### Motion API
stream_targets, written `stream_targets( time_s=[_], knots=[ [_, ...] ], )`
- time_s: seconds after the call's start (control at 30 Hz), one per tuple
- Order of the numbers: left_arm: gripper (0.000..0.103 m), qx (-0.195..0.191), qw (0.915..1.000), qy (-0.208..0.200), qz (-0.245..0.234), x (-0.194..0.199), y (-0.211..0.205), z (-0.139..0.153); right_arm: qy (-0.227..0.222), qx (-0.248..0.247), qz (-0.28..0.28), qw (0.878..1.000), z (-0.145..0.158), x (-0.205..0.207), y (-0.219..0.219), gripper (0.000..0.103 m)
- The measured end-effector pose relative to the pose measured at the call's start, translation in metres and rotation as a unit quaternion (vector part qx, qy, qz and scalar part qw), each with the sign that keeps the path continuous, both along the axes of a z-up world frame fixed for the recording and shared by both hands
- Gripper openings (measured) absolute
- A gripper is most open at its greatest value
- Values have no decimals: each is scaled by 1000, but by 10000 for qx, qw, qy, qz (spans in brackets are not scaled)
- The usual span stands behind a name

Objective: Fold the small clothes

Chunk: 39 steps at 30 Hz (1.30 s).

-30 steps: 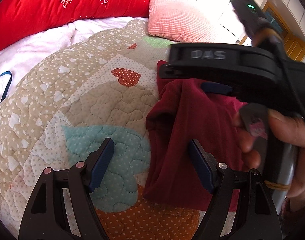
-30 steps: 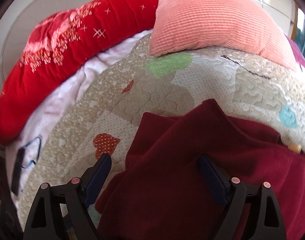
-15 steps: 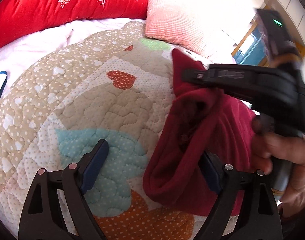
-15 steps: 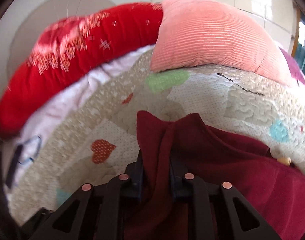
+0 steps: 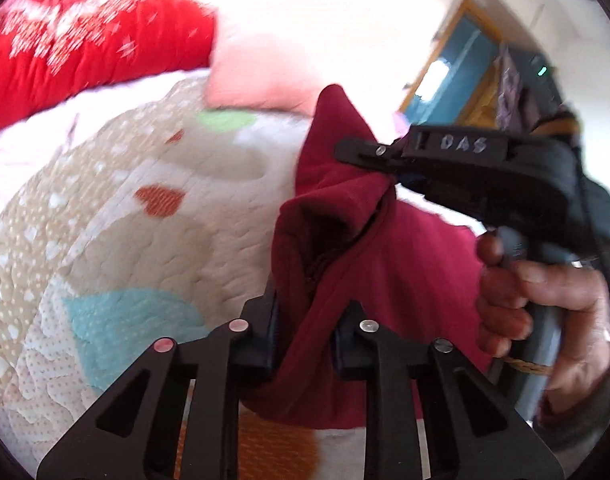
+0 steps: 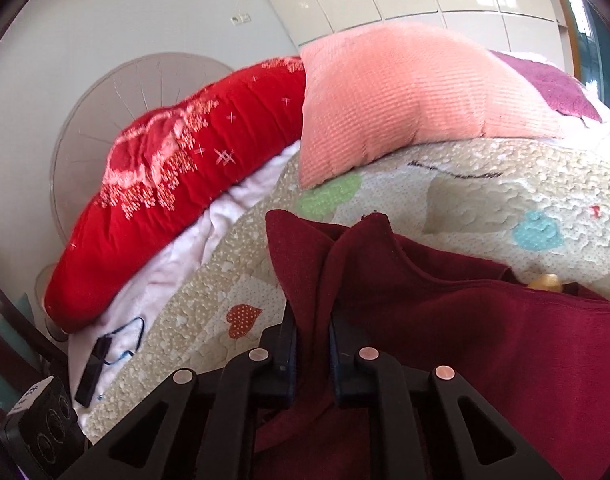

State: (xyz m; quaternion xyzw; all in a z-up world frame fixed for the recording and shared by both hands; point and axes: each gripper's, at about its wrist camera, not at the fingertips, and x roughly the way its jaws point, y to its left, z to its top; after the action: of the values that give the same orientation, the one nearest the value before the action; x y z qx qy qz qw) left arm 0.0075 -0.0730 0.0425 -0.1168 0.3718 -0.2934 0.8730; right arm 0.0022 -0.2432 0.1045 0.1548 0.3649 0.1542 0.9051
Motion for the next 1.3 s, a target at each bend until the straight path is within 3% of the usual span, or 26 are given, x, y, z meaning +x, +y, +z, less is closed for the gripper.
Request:
stream_targets(
  time_s=[0.13, 0.33, 0.5, 0.6, 0.63, 0.67, 0.7, 0.77, 0.83, 0.93, 0.97, 1.0, 1.03, 1.1, 1.17, 1.23, 1.3],
  knots=[
    [17, -244, 9986, -166, -437, -24, -24, 29, -359, 7, -37, 9993, 35, -32, -30, 11],
    [17, -26, 9895, -355, -1397, -69, -113, 52, -653, -187, -596, 9959, 53, -97, -112, 11],
    [18, 366, 9795, -93, -1979, -90, -196, 28, -7, -220, -1466, 9890, 10, -120, -190, 11],
    [19, 955, 9742, 67, -2045, -90, -230, 7, 524, 409, -1840, 9807, -33, -115, -223, 14],
    [21, 1010, 9741, 76, -2023, -90, -230, 9, 554, 571, -1886, 9788, -36, -116, -229, 17],
    [24, 983, 9742, 75, -2031, -91, -226, 15, 462, 746, -1928, 9773, -36, -120, -232, 26],
    [31, 930, 9734, 88, -2093, -94, -220, 22, 321, 836, -1950, 9767, -31, -126, -235, 30],
    [47, 806, 9736, -15, -2134, -98, -203, 39, 44, 815, -1932, 9778, -17, -137, -236, 52],
    [65, 740, 9788, -413, -1865, -100, -179, 53, -137, 548, -1860, 9809, -6, -139, -229, 60],
    [68, 820, 9846, -764, -1342, -88, -161, 61, 62, -45, -1804, 9836, -9, -126, -219, 67],
    [68, 934, 9858, -758, -1171, -80, -159, 59, 283, -115, -1789, 9834, -16, -116, -215, 65],
    [68, 1010, 9872, -679, -1036, -74, -157, 54, 421, -112, -1703, 9844, -23, -109, -213, 56],
    [68, 1049, 9880, -603, -965, -73, -154, 48, 466, -181, -1608, 9857, -28, -107, -208, 27],
    [68, 1229, 9873, -369, -936, -66, -154, 28, 318, -767, -1675, 9824, -26, -110, -200, 21],
    [68, 1542, 9827, -118, -1015, -68, -154, 6, 478, -1102, -1807, 9762, -34, -108, -203, 19],
    [69, 1538, 9821, 58, -1086, -70, -159, -13, 679, -1061, -1973, 9722, -44, -106, -215, 19],
    [69, 1392, 9849, 70, -1030, -76, -157, -19, 599, -683, -2021, 9751, -40, -115, -224, 20]
  ],
)
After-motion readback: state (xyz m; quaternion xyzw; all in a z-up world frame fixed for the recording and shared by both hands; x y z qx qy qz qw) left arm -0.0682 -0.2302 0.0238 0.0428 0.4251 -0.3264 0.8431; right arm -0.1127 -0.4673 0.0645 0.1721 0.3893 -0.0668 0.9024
